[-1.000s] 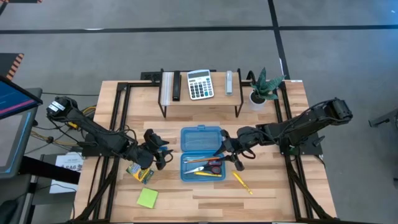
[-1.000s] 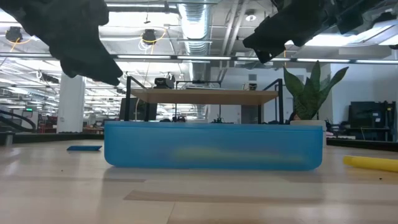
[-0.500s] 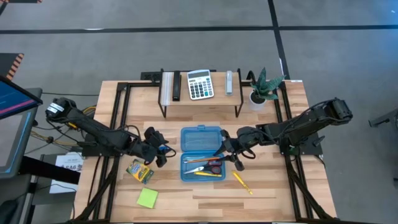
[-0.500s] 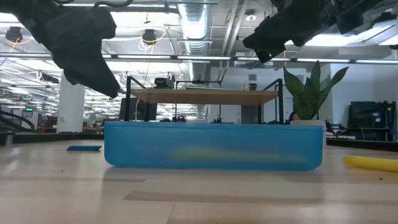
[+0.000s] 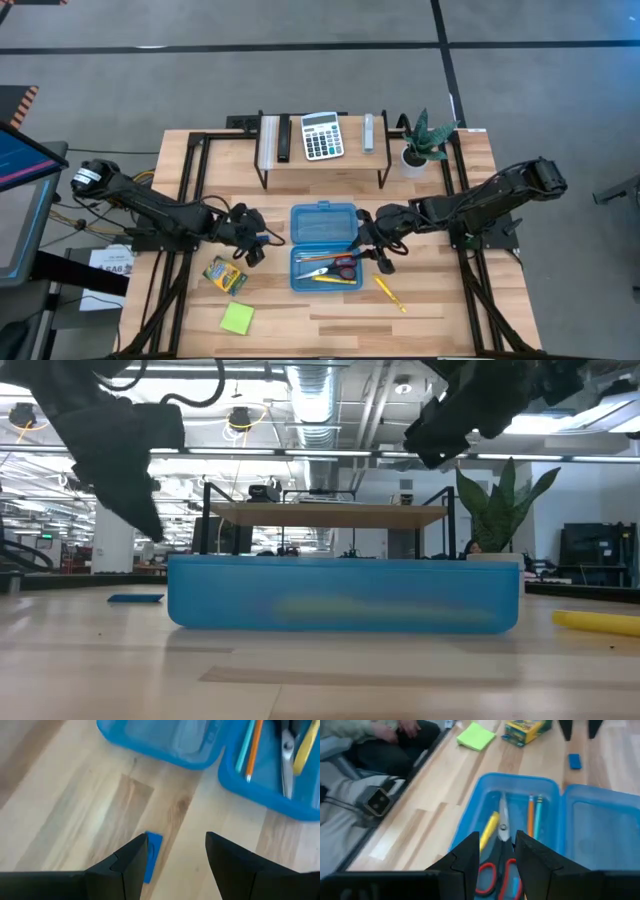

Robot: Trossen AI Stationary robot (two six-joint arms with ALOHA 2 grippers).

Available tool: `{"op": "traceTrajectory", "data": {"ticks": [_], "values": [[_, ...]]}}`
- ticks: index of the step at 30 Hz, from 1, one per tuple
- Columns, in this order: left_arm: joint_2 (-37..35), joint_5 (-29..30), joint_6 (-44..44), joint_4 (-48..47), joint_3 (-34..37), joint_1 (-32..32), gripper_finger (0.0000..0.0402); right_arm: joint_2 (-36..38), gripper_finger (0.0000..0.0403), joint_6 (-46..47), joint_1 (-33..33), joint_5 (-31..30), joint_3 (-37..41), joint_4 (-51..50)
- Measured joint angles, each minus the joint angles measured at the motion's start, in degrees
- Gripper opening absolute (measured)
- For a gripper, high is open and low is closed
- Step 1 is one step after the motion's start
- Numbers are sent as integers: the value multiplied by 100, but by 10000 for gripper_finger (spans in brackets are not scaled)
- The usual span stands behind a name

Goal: Pack school essentials
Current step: Put the blue eraser into the blue supply box

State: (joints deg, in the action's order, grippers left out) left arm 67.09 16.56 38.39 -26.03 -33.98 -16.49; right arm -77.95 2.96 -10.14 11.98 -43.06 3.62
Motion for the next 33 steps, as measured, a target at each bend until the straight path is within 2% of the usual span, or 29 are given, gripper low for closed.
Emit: {"op": "traceTrajectory", "data": {"ticks": [2, 6, 13, 19, 23, 27, 33], "values": [[0, -208, -46, -178, -50, 99, 188, 0, 141, -17, 19, 149, -128, -281], [0, -240, -70, -298, -119, 252, 188, 0, 143, -39, 23, 158, -371, -768], [0, -216, -20, -298, -127, 304, 188, 0, 140, -51, 5, 159, -436, -857], [16, 148, -17, -324, -127, 276, 188, 0, 137, -167, 5, 158, -436, -1022], [55, 13, -279, -426, -127, 362, 188, 0, 139, -305, 5, 156, -436, -1032], [169, 15, -470, -503, -127, 380, 188, 0, 141, -338, 12, 155, -436, -1066], [811, -13, -481, -413, -131, 385, 203, 0, 136, -341, 12, 154, -436, -1063]]}}
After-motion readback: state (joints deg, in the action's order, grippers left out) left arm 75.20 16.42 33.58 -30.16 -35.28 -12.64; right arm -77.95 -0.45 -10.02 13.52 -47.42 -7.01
